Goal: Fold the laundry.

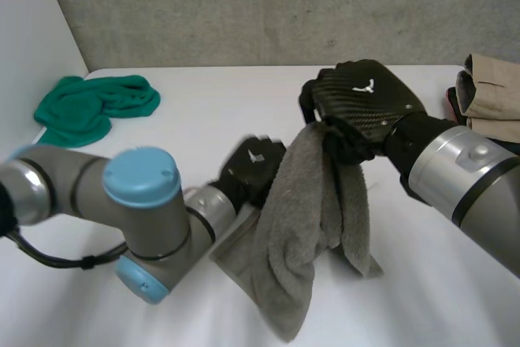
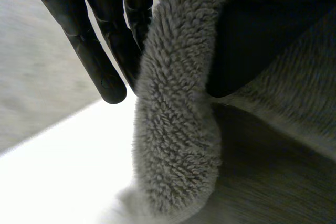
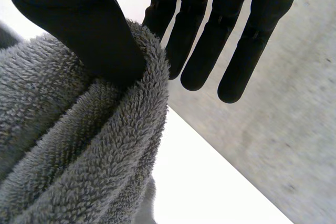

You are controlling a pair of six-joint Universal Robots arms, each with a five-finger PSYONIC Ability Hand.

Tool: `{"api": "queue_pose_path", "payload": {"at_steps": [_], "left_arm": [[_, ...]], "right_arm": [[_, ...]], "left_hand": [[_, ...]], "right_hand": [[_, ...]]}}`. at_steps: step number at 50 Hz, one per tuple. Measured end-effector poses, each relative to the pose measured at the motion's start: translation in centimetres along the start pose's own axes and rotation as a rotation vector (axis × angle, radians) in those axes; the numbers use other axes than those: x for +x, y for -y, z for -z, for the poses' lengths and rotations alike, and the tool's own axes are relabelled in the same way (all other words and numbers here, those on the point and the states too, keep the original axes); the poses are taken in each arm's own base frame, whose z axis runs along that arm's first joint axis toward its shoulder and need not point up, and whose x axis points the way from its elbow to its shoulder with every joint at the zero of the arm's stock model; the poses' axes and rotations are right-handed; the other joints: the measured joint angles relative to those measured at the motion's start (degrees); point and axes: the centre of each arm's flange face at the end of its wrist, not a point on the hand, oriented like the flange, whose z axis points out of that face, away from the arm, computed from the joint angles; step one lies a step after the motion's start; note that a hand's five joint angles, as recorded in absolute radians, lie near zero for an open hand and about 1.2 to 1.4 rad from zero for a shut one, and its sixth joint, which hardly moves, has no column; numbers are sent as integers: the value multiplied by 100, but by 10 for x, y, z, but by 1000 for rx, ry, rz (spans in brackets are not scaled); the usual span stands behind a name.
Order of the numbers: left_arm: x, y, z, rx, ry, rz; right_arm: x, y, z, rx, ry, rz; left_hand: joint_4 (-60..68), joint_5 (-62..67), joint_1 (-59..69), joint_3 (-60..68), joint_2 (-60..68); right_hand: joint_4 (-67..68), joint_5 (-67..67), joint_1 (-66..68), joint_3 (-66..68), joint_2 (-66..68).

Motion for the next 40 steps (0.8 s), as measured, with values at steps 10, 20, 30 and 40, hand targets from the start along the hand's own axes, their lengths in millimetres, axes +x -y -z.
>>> {"api": "queue_pose_path", "payload": {"at_steps": [10,20,30,40], "left_arm": [[-39,89,45,168,202,-46],[-28,121,94,254,162,-83],[-30,101,106,161,221,-225],[-45,95,107,97,322,-332]], "right_arm": [[63,-6,-34,-8,-161,58],[93,5,-106,153,-177,137],[9,-31,-164,225,-48,125],[28,-30,-113,-89,-304,20]], "left_hand": [[0,0,0,0,1],[1,0,0,13,15],[23,94,0,21,16],[26,95,0,28,22]], "right_hand": [[8,0,56,29,0],[9,0,401,29,55],[-5632,-5400,-4922,-5586,-5520],[-5644,-5400,-4922,-5587,-5521]]}}
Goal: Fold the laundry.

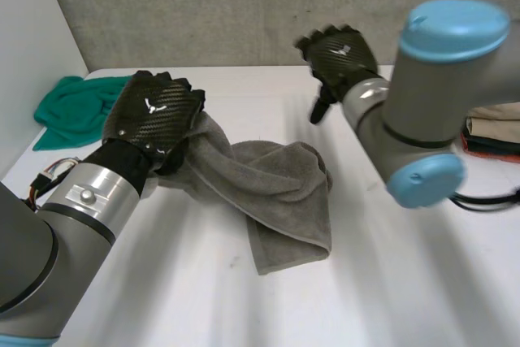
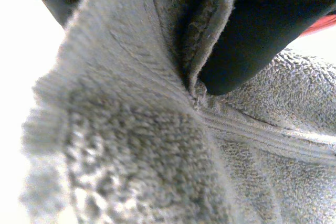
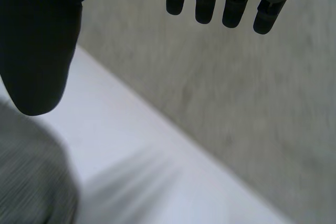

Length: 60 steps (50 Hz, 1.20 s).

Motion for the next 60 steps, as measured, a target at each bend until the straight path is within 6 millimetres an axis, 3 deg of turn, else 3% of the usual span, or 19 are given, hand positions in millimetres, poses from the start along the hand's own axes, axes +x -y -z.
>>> {"api": "queue_pose_path", "payload": {"at_steps": [3,7,12,16,22,29,34,39,42,45,47,48,50,56,60], "left_arm": [[-4,1,-2,3,13,-2],[-7,8,-5,24,23,0],[-11,24,-11,65,28,6],[-13,36,-15,86,26,16],[-13,46,-19,87,11,46],[-11,45,-20,72,0,71],[-10,45,-19,69,-3,75],[-10,48,-18,75,-1,84],[-12,50,-17,77,1,89],[-15,54,-14,80,4,91],[-19,58,-10,78,7,92],[-19,59,-9,77,7,92],[-24,58,-7,55,11,90],[-42,34,-4,-91,37,91],[-48,12,-4,-200,35,101]], "right_arm": [[10,-10,24,-146,-22,-42],[19,-45,56,-368,-26,-156],[11,-87,84,-497,6,-322],[0,-108,95,-502,36,-410],[-17,-127,96,-456,70,-467],[-49,-142,83,-422,92,-444],[-56,-149,70,-396,46,-419],[-56,-152,58,-358,-7,-406],[-50,-148,53,-321,-52,-403],[-39,-136,52,-271,-95,-399],[-14,-103,55,-170,-151,-377],[-11,-99,56,-159,-157,-373],[16,-71,60,-77,-196,-321],[79,-15,75,28,-251,-12],[94,0,82,0,-241,144]], "left_hand": [[0,0,0,0,0],[0,0,0,2,1],[0,0,0,3,3],[0,0,0,3,3],[0,0,0,3,3],[1,0,0,3,3],[1,0,0,3,3],[1,0,0,3,3],[1,0,0,3,3],[1,0,0,3,3],[1,0,0,3,3],[1,0,0,4,3],[1,0,0,5,3],[2,0,0,7,7],[2,0,0,7,9]], "right_hand": [[0,0,0,0,0],[0,0,0,0,0],[0,0,0,0,0],[0,0,0,0,0],[0,0,0,0,0],[1,0,0,1,1],[244,221,145,248,231],[4523,4446,4197,4524,4405],[5535,5297,4881,5516,5328],[5626,5313,4881,5590,5351],[5642,5313,4881,5591,5351],[5642,5313,4881,5591,5351],[5649,5313,4881,5601,5351],[5650,5383,4881,5607,5397],[5650,5383,4881,5606,5537]]}}
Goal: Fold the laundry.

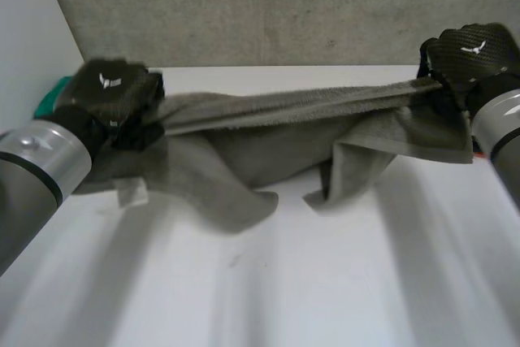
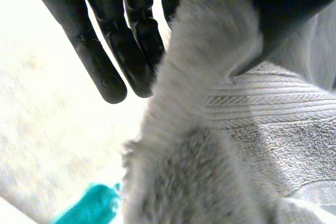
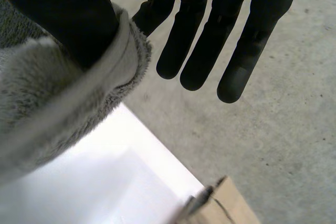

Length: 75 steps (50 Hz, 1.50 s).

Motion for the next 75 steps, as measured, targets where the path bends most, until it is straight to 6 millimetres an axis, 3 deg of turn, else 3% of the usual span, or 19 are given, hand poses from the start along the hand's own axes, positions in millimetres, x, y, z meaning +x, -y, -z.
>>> {"api": "queue_pose_path", "payload": {"at_steps": [1,4,7,13,17,20,22,27,31,33,38,49,54,57,60,62,72,75], "left_arm": [[-1,-14,-4,-66,-12,2],[1,-33,-10,-142,-38,-3],[6,-52,-24,-203,-75,-40],[4,-57,-69,-133,-65,-138],[-11,-24,-114,85,33,-190],[-24,10,-134,273,121,-207],[-38,42,-145,456,208,-213],[-59,85,-147,728,343,-201],[-63,86,-146,757,381,-177],[-61,76,-146,716,375,-165],[-47,34,-148,551,317,-145],[6,-95,-135,153,141,-138],[27,-144,-121,-6,70,-200],[33,-158,-111,-64,43,-252],[35,-162,-99,-95,28,-301],[34,-160,-94,-97,26,-320],[16,-160,-87,-116,63,-328],[8,-167,-86,-142,78,-320]], "right_arm": [[6,5,2,-24,18,71],[8,7,4,-66,53,127],[1,-4,-5,-154,126,160],[-15,-27,-43,-222,171,157],[-9,-17,-87,-121,57,141],[5,6,-114,24,-79,123],[24,38,-132,204,-220,99],[53,95,-138,514,-413,67],[57,108,-134,600,-437,71],[53,101,-133,583,-410,80],[30,58,-134,421,-286,103],[-42,-100,-110,-132,28,140],[-61,-144,-90,-312,128,163],[-66,-156,-78,-375,164,169],[-68,-161,-68,-415,186,165],[-68,-160,-62,-424,190,157],[-56,-152,-47,-436,157,82],[-53,-154,-45,-447,147,64]], "left_hand": [[0,0,0,0,0],[0,0,0,0,0],[0,0,0,0,0],[0,0,0,2,1],[1,0,0,5,4],[1,0,0,5,4],[1,0,0,5,4],[2,0,0,5,5],[1,0,0,5,5],[1,0,0,5,5],[1,0,0,5,5],[1,0,0,7,5],[1,0,0,7,5],[-87,-30,-38,-74,-80],[-2256,-1946,-2231,-2183,-2242],[-2824,-2548,-2716,-2756,-2812],[-2793,-2521,-2520,-2731,-2749],[-1887,-1662,-1495,-1851,-1883]], "right_hand": [[0,0,0,1,33],[0,0,0,9,33],[1,0,0,9,33],[2,0,0,10,33],[5,0,0,24,33],[7,0,0,24,33],[8,0,0,24,33],[9,92,105,24,33],[9,159,225,24,33],[9,159,225,24,33],[9,159,225,24,33],[12,160,225,24,33],[13,160,225,24,33],[13,160,225,24,33],[-248,-63,194,-219,-190],[-921,-707,-127,-883,-841],[-2319,-2198,-1613,-2278,-2244],[-2968,-2846,-2260,-2870,-2826]]}}
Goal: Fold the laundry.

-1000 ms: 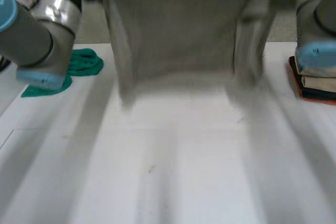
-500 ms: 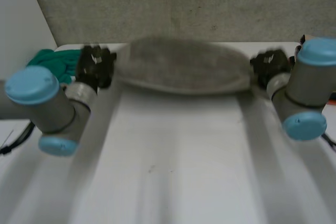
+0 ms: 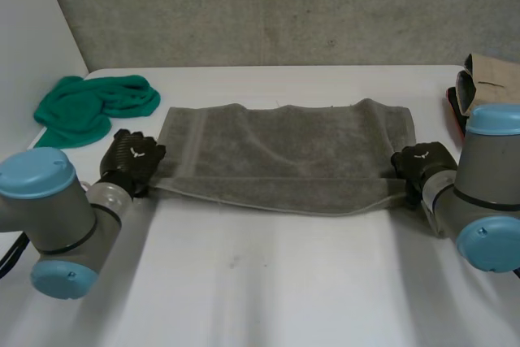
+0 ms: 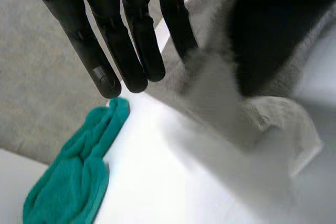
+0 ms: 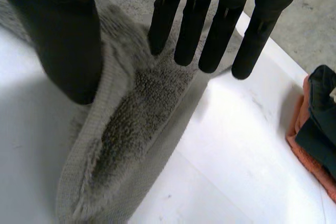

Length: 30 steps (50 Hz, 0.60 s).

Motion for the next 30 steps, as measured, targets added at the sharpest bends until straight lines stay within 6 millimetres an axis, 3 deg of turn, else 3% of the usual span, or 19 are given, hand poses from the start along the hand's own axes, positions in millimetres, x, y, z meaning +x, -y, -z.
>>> {"api": "queue_pose_path", "payload": {"at_steps": [2,12,13,15,16,21,30], "left_arm": [[-2,-5,2,-14,-2,5],[4,-2,16,30,-94,48],[4,-1,16,33,-98,52],[4,1,18,44,-106,70],[4,2,19,46,-106,76],[-3,8,23,47,-87,98],[-19,30,66,-23,-98,103]], "right_arm": [[1,-2,0,-8,-2,-8],[17,-13,-1,-50,-31,-41],[18,-13,-2,-52,-35,-46],[25,-16,-3,-57,-43,-73],[27,-16,-4,-57,-43,-82],[32,-18,-4,-57,-40,-106],[44,1,36,-63,-24,22]], "left_hand": [[1635,1568,1514,1611,1639],[1881,1654,1514,1843,1869],[1881,1654,1514,1843,1869],[1881,1654,1514,1843,1869],[1881,1654,1514,1843,1869],[1882,1654,1514,1843,1869],[1885,1654,1514,1849,1877]], "right_hand": [[-280,-298,-222,-284,-225],[-275,-229,-264,-320,-298],[-115,-88,-131,-161,-140],[1841,1903,1937,1797,1861],[2243,2309,2327,2197,2281],[2960,2838,2619,2867,2877],[2967,2839,2619,2868,2877]]}}
